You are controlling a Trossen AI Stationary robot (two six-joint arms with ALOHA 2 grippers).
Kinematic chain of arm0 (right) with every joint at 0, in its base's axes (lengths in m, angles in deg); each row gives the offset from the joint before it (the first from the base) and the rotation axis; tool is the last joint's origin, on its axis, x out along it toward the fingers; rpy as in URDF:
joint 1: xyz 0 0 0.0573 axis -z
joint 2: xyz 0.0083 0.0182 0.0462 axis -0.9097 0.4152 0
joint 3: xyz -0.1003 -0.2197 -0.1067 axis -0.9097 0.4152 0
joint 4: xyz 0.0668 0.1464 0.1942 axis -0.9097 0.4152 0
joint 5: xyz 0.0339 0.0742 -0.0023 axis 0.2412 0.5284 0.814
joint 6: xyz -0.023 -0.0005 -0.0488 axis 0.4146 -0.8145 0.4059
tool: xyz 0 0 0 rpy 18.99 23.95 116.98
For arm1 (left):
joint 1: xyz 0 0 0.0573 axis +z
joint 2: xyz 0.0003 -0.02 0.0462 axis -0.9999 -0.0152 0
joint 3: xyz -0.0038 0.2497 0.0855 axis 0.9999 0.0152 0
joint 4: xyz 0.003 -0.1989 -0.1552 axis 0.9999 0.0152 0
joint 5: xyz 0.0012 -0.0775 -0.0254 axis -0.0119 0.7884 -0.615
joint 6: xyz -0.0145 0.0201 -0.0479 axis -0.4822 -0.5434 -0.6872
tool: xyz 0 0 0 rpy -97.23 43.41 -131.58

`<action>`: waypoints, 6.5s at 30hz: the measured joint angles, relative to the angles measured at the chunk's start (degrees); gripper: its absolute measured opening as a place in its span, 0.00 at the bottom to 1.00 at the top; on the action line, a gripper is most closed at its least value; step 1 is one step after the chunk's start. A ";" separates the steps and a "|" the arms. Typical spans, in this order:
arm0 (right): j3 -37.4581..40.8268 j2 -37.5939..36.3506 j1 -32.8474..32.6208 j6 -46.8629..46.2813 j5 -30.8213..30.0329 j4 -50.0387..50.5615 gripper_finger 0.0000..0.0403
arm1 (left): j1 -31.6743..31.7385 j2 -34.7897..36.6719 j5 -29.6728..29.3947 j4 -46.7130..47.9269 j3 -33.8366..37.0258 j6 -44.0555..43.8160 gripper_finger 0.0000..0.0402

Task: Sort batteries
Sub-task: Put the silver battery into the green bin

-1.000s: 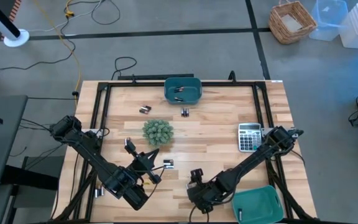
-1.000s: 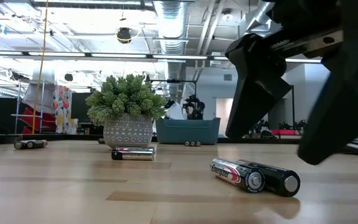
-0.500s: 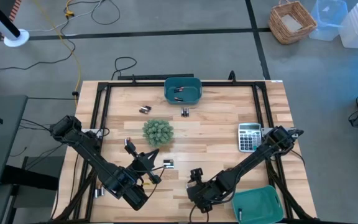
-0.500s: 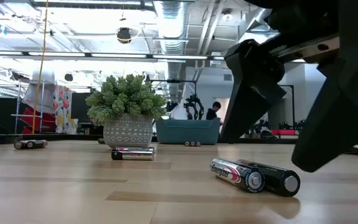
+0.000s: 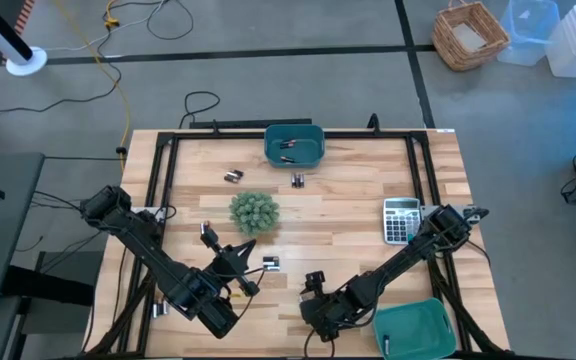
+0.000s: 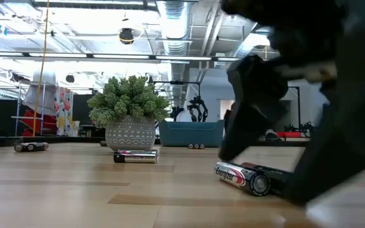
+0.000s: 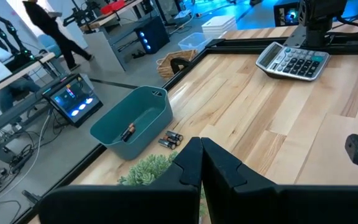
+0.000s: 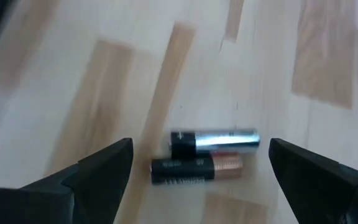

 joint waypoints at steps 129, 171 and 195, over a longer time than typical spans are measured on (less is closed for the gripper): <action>-1.36 0.87 4.61 1.46 7.34 -0.97 0.50 | -0.04 0.00 0.46 -0.01 -0.02 0.22 0.00; -1.30 -7.62 4.61 9.69 7.54 -0.04 0.49 | -0.02 0.00 1.21 -0.07 -0.02 0.41 0.00; 15.76 -40.40 1.42 11.71 8.81 -0.24 0.50 | 0.30 0.02 1.46 -1.04 0.74 0.46 0.00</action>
